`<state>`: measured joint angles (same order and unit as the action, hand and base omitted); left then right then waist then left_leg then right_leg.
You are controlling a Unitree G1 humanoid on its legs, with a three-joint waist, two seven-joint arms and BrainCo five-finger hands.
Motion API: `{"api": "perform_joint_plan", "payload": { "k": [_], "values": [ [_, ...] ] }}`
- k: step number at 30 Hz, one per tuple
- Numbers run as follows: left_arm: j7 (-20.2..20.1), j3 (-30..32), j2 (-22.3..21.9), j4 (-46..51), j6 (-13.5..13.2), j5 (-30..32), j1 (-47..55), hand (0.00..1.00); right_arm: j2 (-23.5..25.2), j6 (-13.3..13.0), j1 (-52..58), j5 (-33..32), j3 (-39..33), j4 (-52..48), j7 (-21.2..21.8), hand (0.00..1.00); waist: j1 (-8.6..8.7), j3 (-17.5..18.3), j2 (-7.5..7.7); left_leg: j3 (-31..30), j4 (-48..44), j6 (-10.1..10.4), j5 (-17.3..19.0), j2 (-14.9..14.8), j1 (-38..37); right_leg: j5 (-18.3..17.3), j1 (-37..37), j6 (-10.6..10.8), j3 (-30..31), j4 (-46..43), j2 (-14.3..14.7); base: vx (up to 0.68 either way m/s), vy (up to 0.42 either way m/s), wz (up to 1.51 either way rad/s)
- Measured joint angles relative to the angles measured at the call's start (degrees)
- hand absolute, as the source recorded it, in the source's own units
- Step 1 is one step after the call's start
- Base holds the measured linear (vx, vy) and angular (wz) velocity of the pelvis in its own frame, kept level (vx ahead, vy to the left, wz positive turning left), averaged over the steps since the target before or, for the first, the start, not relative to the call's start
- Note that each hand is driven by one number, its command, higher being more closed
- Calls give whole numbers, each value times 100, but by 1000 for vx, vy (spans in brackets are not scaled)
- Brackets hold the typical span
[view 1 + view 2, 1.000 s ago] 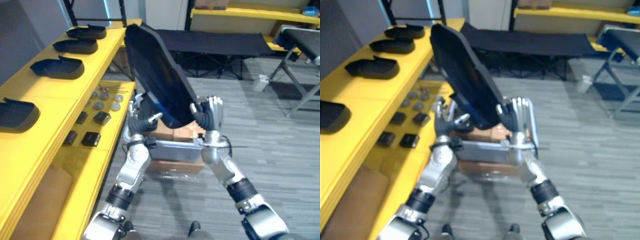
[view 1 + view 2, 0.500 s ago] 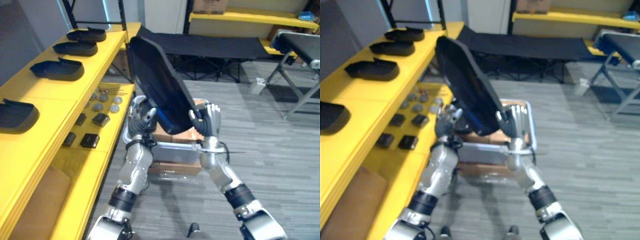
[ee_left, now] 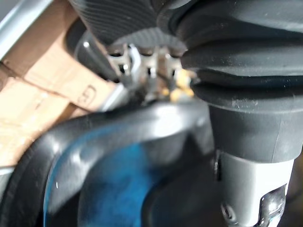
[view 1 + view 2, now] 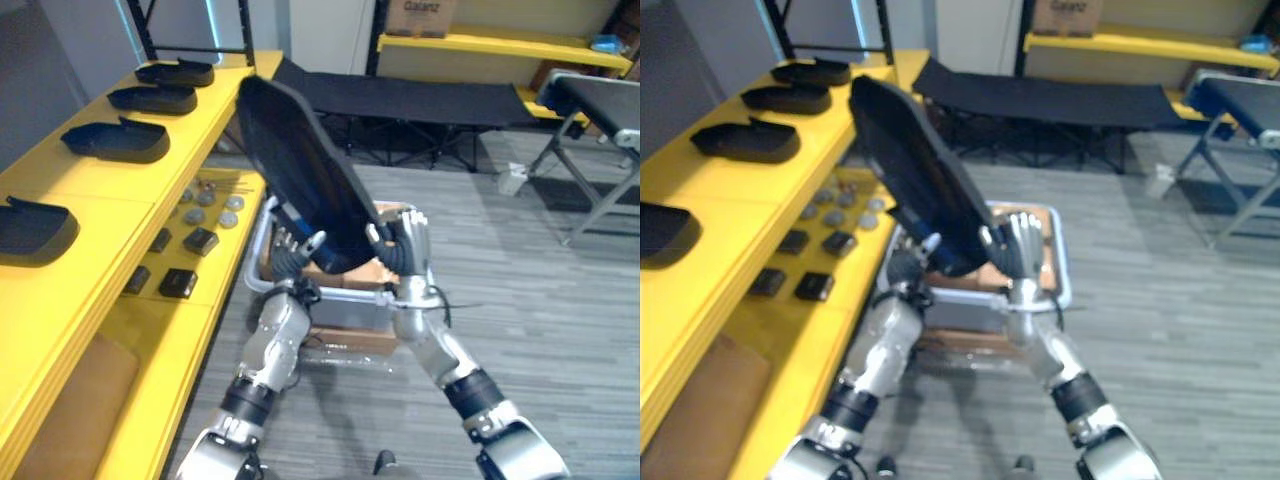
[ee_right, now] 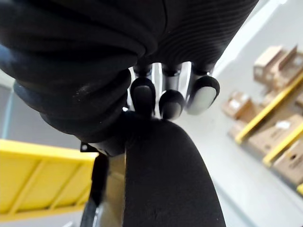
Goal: Walk over and take plastic housings, then place them on the shelf
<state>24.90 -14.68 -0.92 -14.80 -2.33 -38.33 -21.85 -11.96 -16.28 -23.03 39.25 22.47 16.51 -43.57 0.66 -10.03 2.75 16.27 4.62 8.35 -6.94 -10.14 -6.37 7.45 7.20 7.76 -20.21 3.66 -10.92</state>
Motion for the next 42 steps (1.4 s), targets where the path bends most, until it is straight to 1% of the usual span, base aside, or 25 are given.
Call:
{"api": "perform_joint_plan", "payload": {
  "k": [2,7,8,10,12,13,14,16,17,19,21,22,25,28,29,31,33,34,36,39,42],
  "values": [
    [-93,38,12,-17,2,0,28,0,47,-74,58,-8,21,-33,25,100,6,0,0,12,0,0,0,6,-4,0,-3,0,-2,-1,-1,0,0,0],
    [-132,126,11,114,-15,-9,200,0,32,-198,368,-22,-35,-370,376,100,26,2,-4,28,0,1,1,8,-7,-2,-15,1,2,-2,-1,0,0,0],
    [-138,133,9,183,-36,-25,249,0,31,-255,482,-32,-97,-441,438,100,26,3,-5,31,1,1,1,8,-6,-3,-18,1,2,-2,-1,0,0,0],
    [-151,222,-5,262,-144,-207,308,0,28,-325,601,-45,-117,-518,507,100,43,4,-9,57,1,2,2,8,-6,-5,-33,0,11,-2,-2,0,0,-3],
    [-178,287,-19,368,-365,-458,359,0,27,-374,736,-148,-128,-581,617,100,44,32,-46,100,1,3,3,8,4,-5,-85,-1,36,-6,-3,7,4,-8],
    [-267,323,-20,423,-494,-627,402,0,27,-375,820,-201,-140,-669,647,100,40,80,-85,133,1,3,3,8,37,-5,-126,-1,62,-10,-5,23,11,-9],
    [-315,362,-19,459,-581,-744,415,100,26,-406,884,-225,-166,-716,671,100,42,94,-110,142,1,3,3,8,36,-5,-130,-1,69,-10,-5,31,16,-6],
    [-492,477,-50,545,-778,-1137,415,100,-3,-542,976,-303,-208,-718,737,100,58,123,-159,149,1,3,3,8,32,-5,-132,-1,75,-10,-5,0,0,0],
    [-584,501,-66,579,-813,-1292,415,100,-7,-559,989,-304,-211,-717,738,100,65,128,-166,151,1,3,3,8,31,-4,-133,-1,79,-10,-5,0,0,0],
    [-889,519,-70,621,-978,-1822,417,100,-20,-598,1056,-332,-227,-722,738,100,81,137,-182,152,1,3,3,8,29,-5,-132,-1,81,-10,-5,0,0,0],
    [-1100,538,-67,621,-996,-2028,434,100,-20,-598,1074,-417,-228,-733,739,100,92,137,-182,164,1,3,3,8,28,-5,-142,-1,97,-10,-5,2,7,-2],
    [-1273,543,-65,622,-1007,-2018,456,100,-17,-598,1080,-429,-243,-763,738,100,93,137,-182,176,1,3,3,9,29,-5,-157,-2,115,-10,-5,4,15,-5],
    [-1509,544,-60,676,-1012,-2002,462,100,-27,-606,1165,-454,-273,-909,735,100,99,137,-182,199,1,3,3,8,34,-5,-198,-2,144,-19,-6,6,13,-5],
    [-1652,557,-50,687,-1010,-1961,462,100,-66,-689,1188,-466,-275,-937,735,100,143,137,-182,200,0,2,3,9,33,-5,-199,-2,146,-22,-7,0,0,0],
    [-1678,557,-39,687,-995,-1951,462,100,-90,-759,1203,-465,-275,-938,734,100,161,138,-184,202,0,3,3,9,31,-4,-199,-3,148,-23,-7,0,0,0],
    [-1726,553,-7,687,-955,-1886,463,100,-123,-788,1251,-466,-275,-942,736,100,170,140,-188,208,0,2,3,9,27,-4,-200,-2,154,-23,-7,0,0,0],
    [-1856,553,46,688,-875,-1729,506,100,-165,-831,1346,-469,-270,-942,741,100,173,158,-218,222,0,3,3,9,24,-4,-204,-2,164,-23,-7,0,0,0],
    [-1911,553,48,688,-863,-1687,533,100,-194,-844,1375,-470,-266,-942,744,100,174,168,-234,224,0,3,3,9,24,-4,-204,-2,165,-23,-7,0,0,0],
    [-1970,554,52,688,-759,-1654,578,100,-242,-867,1396,-474,-266,-942,750,100,177,193,-275,228,0,3,3,9,24,-4,-208,-2,167,-23,-7,0,0,0],
    [-2147,554,64,687,-743,-1291,662,100,-333,-898,1419,-498,-269,-942,762,100,179,230,-337,243,0,4,4,8,19,-4,-216,-3,182,-19,-7,0,0,0],
    [-2332,537,167,686,-739,-1046,674,100,-362,-998,1430,-592,-270,-966,785,100,188,250,-369,269,1,5,5,7,5,-3,-219,-2,207,-12,-6,5,9,-3]
  ]
}}
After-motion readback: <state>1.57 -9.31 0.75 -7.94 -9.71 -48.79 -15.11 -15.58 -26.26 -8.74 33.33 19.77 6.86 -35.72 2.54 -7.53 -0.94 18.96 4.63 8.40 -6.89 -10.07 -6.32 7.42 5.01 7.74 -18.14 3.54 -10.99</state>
